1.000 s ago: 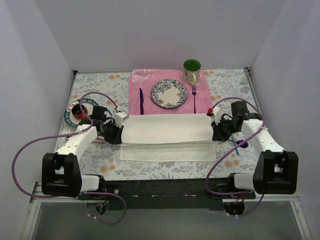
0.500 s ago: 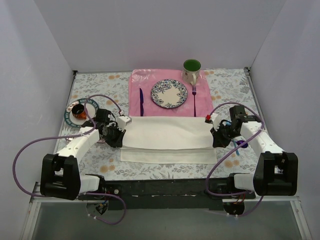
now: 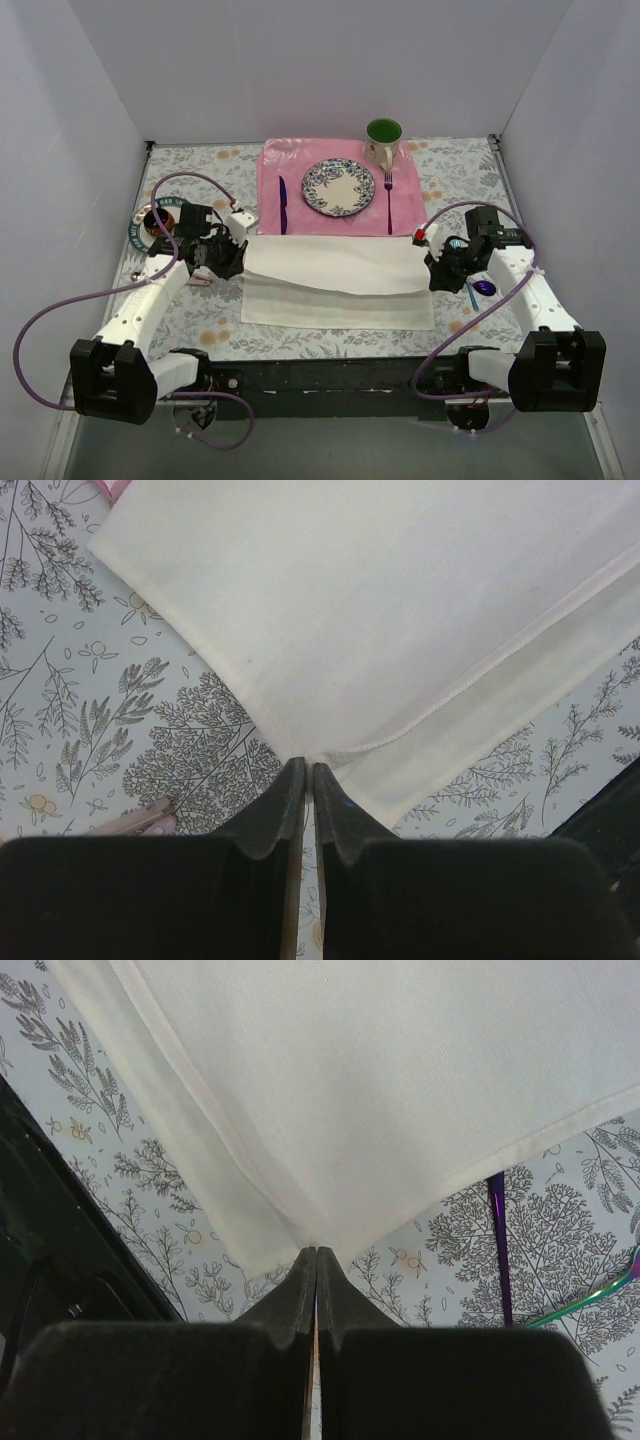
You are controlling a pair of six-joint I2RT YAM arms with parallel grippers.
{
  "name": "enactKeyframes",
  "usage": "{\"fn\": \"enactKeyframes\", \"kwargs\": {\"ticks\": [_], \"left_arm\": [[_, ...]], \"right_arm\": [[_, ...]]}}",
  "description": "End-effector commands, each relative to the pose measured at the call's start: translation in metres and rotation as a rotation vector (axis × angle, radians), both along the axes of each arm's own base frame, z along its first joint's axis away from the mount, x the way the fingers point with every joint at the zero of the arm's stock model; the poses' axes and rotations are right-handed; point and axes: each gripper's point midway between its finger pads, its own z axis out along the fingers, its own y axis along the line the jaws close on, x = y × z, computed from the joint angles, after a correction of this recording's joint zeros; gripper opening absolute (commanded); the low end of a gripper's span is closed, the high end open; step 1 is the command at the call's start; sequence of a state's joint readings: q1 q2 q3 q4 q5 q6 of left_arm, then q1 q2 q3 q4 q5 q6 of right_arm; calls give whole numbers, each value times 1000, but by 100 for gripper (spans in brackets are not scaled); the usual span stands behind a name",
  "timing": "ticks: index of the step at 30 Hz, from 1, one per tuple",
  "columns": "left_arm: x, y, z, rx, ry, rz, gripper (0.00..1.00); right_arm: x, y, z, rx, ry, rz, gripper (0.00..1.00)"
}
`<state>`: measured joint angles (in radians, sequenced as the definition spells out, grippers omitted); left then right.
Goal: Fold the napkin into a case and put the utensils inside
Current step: Fold the rectangle-folded napkin at the center of the board.
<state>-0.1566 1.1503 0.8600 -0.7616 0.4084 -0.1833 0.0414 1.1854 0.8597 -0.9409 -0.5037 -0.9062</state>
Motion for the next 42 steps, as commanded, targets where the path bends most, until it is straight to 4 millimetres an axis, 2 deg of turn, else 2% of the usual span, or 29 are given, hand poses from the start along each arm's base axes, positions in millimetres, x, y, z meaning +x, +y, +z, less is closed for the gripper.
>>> {"fn": "enactKeyframes", "kwargs": {"ticks": [1, 7, 9, 12, 24, 30, 37, 42], "left_arm": [[-4, -2, 15, -8, -23, -30, 0], [-5, -6, 27, -38, -49, -30, 0], [-8, -7, 25, -36, -40, -41, 0], [-11, -1, 15, -2, -31, -47, 0], [-26, 6, -33, 44, 78, -65, 0], [-28, 2, -45, 56, 112, -60, 0], [-33, -7, -59, 87, 151, -47, 0], [-40, -2, -66, 132, 152, -60, 0]], "right_arm": [[-12, -1, 9, -12, 7, 77, 1], [-20, 3, 17, 10, -2, 128, 1], [-23, 2, 16, 7, 1, 139, 1], [-26, 1, 11, -4, 17, 153, 1], [-42, 1, -36, -63, 129, 175, 1], [-43, 2, -56, -121, 137, 168, 1], [-32, 6, -56, -120, 146, 145, 1], [-32, 5, -54, -125, 146, 147, 1]]}}
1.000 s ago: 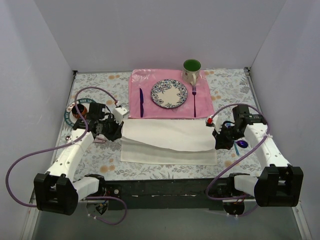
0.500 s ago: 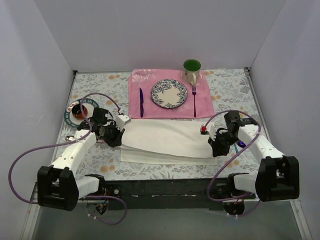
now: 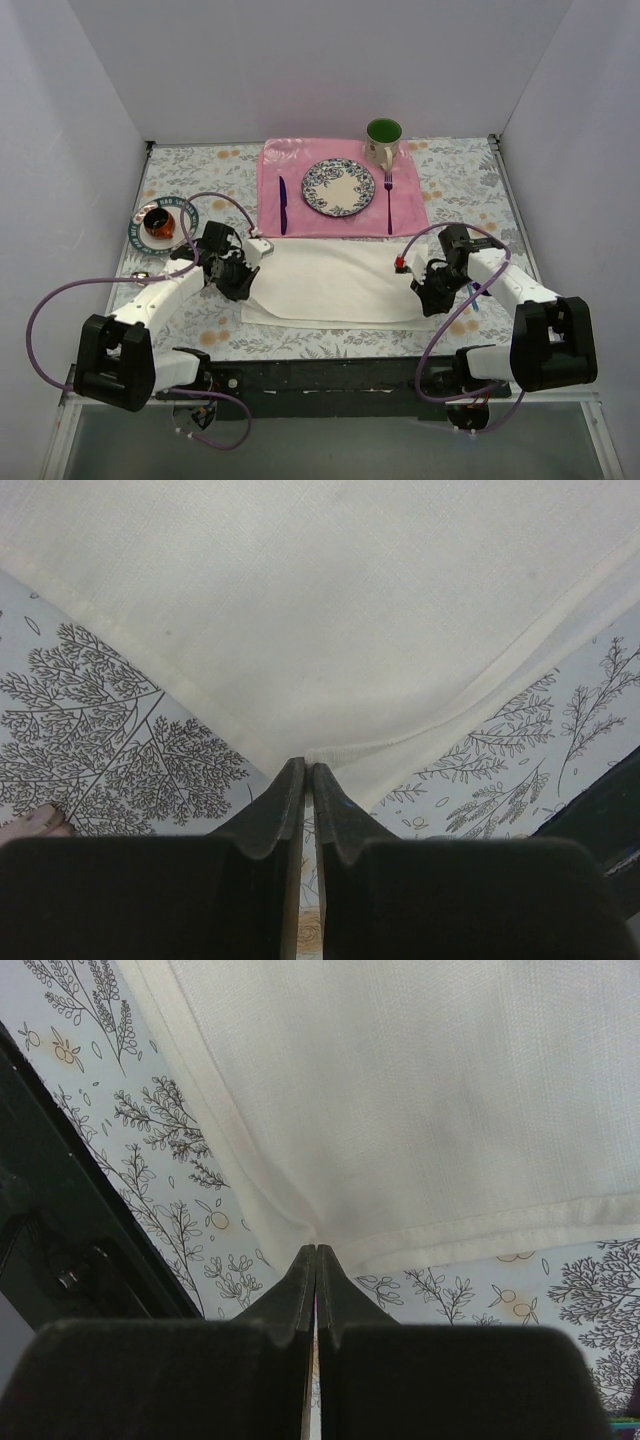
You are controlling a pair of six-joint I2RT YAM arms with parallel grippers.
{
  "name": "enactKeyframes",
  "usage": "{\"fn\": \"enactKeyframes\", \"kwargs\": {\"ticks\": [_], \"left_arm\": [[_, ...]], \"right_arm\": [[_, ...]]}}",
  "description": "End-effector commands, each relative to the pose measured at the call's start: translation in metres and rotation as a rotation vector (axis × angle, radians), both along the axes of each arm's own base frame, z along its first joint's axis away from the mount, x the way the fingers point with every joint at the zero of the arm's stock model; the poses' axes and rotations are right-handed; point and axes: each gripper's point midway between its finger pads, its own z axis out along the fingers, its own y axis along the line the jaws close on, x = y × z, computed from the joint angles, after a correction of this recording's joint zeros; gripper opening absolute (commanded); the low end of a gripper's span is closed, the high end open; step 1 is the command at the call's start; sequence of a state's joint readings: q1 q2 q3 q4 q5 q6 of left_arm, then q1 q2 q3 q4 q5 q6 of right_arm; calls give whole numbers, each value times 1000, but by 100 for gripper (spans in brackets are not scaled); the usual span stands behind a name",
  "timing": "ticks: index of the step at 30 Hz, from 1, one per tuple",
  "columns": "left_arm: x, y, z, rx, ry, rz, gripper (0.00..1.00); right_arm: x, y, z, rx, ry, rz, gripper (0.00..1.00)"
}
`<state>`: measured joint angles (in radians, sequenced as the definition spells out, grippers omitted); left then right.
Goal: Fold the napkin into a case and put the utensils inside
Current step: Fold the rectangle-folded napkin at the center of the board.
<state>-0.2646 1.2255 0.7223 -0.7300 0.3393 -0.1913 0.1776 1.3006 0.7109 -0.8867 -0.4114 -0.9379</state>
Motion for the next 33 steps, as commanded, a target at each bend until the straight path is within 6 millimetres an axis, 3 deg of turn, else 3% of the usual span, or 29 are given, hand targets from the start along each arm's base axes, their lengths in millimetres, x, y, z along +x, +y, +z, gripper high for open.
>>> {"fn": "enactKeyframes", "kwargs": {"ticks": [1, 6, 11, 16, 22, 29, 33], "left_arm": [[-2, 6, -4, 40, -23, 1, 0], [-10, 13, -9, 71, -33, -21, 0], [-5, 10, -7, 56, -21, 18, 0], [11, -2, 29, -3, -73, 30, 0], [6, -9, 64, -51, -96, 0, 0], [-9, -11, 71, -70, -79, -43, 0], [-11, -11, 71, -77, -86, -46, 0]], "right_arm": [[11, 0, 8, -6, -37, 4, 1], [13, 1, 10, -4, -42, 8, 1], [15, 4, 19, 13, -40, 9, 1], [24, 8, 44, 36, -80, 18, 1], [19, 8, 66, 45, -112, 43, 1], [8, 5, 78, 47, -134, 81, 1], [3, 0, 69, 23, -136, 93, 1]]}}
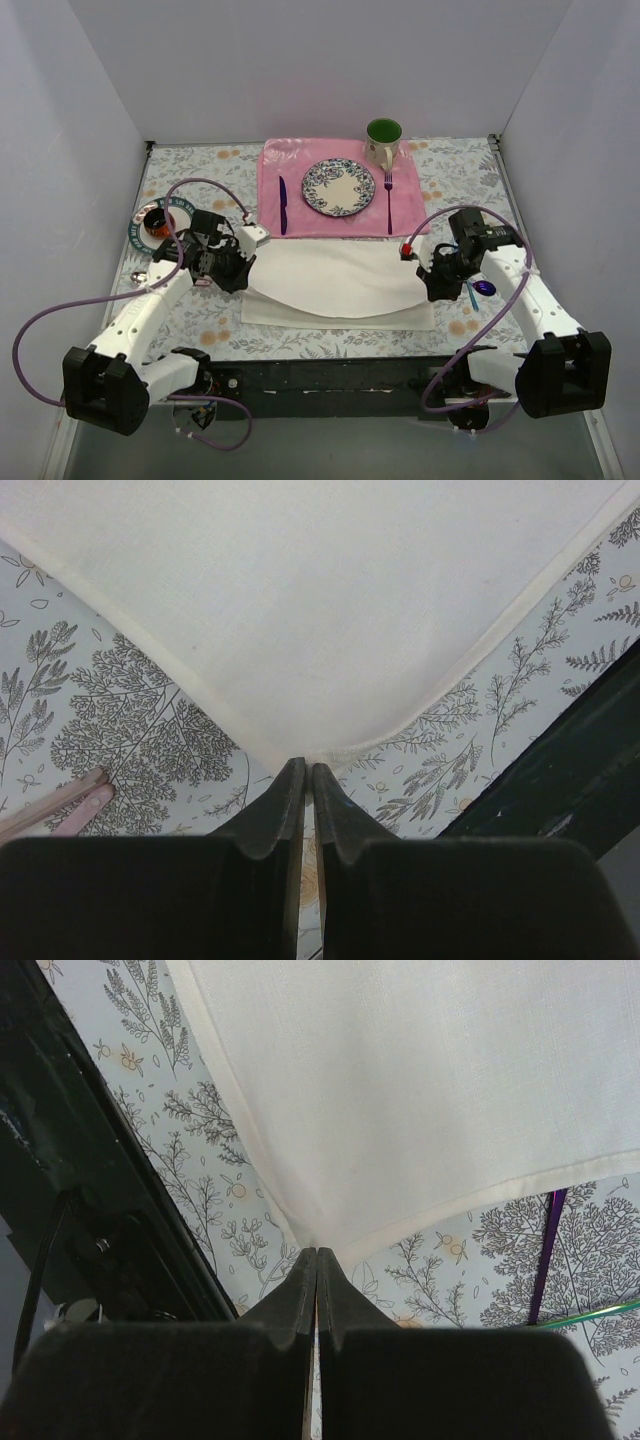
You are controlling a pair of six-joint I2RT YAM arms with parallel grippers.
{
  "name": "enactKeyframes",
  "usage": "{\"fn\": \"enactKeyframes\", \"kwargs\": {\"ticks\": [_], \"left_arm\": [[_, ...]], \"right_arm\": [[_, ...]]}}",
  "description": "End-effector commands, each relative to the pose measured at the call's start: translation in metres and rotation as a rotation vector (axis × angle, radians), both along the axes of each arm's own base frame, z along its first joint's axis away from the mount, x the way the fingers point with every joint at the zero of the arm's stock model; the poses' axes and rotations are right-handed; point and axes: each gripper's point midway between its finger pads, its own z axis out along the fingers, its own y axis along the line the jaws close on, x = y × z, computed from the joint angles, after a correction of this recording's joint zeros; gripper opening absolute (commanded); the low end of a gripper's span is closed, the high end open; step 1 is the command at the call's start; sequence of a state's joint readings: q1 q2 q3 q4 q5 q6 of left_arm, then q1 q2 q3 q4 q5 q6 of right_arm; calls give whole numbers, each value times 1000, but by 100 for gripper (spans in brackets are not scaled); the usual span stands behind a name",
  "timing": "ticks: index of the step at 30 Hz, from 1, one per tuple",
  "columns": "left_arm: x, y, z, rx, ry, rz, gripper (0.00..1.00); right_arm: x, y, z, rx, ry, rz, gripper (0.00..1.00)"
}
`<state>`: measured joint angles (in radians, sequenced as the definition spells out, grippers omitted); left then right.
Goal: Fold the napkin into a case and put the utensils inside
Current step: Fold the rectangle-folded napkin at the center of the board.
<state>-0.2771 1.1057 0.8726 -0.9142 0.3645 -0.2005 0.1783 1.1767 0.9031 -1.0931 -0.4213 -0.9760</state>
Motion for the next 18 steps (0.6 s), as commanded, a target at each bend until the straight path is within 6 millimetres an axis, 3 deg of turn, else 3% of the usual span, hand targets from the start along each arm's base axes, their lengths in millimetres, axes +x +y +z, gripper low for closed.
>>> {"fn": "enactKeyframes", "kwargs": {"ticks": [1, 10, 18], "left_arm": [[-7, -4, 6, -25, -6, -32, 0], [-10, 8, -51, 54, 50, -27, 0], [-15, 10, -71, 70, 91, -29, 0]], "right_arm": [[-9, -3, -1, -8, -18, 54, 1], [-2, -2, -42, -23, 54, 13, 1], [-5, -8, -60, -58, 91, 15, 1]]}}
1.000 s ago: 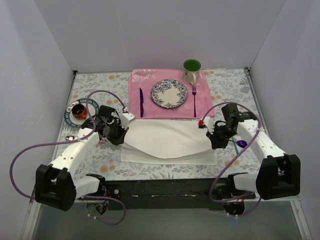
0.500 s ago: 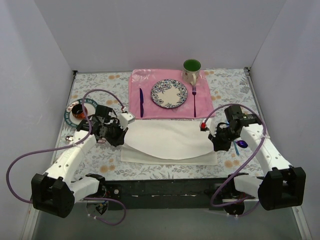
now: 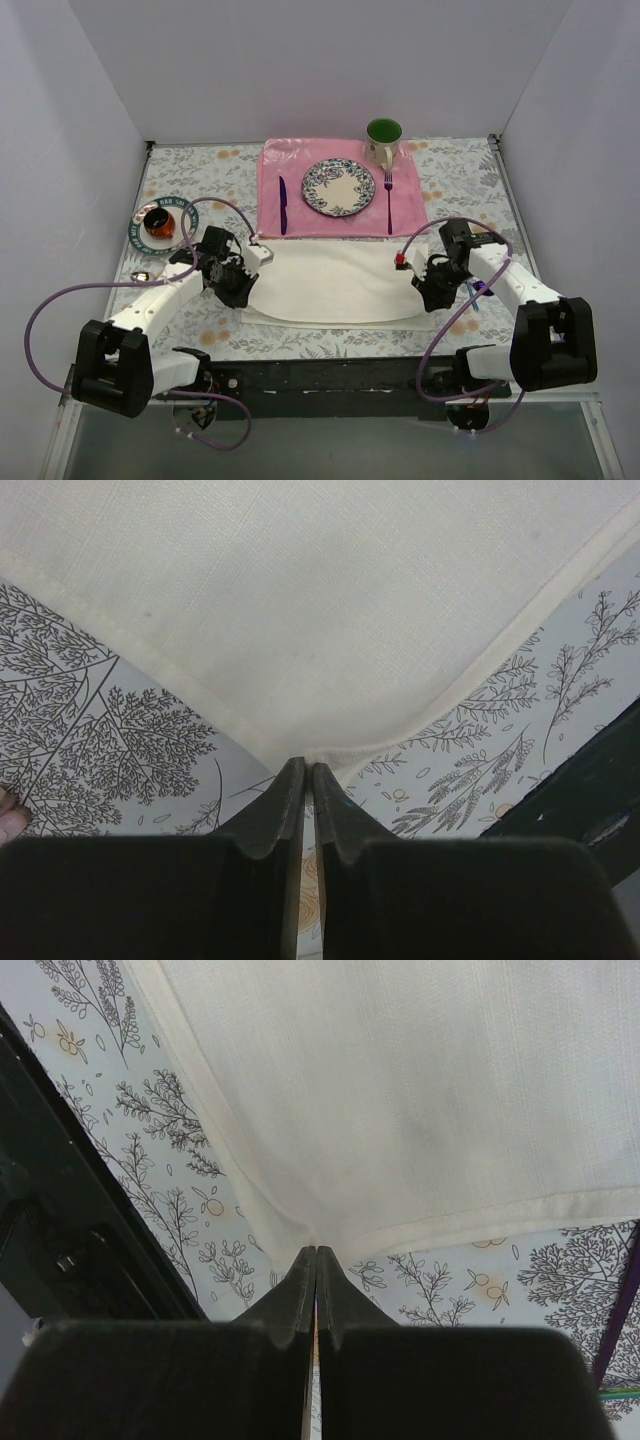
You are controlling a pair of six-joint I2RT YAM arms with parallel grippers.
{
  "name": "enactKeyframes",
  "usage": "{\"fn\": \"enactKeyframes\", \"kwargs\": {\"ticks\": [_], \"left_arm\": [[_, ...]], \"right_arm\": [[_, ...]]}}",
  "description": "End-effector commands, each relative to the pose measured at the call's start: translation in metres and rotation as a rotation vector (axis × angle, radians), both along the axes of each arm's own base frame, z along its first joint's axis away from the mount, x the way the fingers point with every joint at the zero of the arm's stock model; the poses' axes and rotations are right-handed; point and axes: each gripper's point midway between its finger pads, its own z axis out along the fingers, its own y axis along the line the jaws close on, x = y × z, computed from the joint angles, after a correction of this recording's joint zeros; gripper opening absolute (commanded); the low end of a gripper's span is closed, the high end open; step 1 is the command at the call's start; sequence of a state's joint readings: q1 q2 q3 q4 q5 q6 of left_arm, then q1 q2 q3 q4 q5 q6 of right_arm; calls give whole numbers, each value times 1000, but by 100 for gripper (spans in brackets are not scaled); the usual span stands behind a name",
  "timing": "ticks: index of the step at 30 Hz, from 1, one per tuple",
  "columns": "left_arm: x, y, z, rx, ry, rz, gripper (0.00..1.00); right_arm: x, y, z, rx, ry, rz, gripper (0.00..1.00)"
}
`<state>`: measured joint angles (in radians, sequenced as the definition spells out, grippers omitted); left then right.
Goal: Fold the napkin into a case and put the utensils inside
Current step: Fold the rectangle-folded napkin at the center of the board.
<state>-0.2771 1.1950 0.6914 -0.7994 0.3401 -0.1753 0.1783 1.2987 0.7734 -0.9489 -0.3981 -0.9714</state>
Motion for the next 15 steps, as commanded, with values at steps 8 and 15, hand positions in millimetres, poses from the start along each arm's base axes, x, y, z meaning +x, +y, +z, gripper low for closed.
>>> {"fn": "enactKeyframes", "kwargs": {"ticks": [8, 15], "left_arm": [[4, 2, -8, 10, -38, -16, 0], [3, 4, -8, 20, -38, -20, 0]], "right_arm": [[0, -6, -15, -33, -4, 19, 1], [1, -5, -11, -25, 3, 22, 1]]}}
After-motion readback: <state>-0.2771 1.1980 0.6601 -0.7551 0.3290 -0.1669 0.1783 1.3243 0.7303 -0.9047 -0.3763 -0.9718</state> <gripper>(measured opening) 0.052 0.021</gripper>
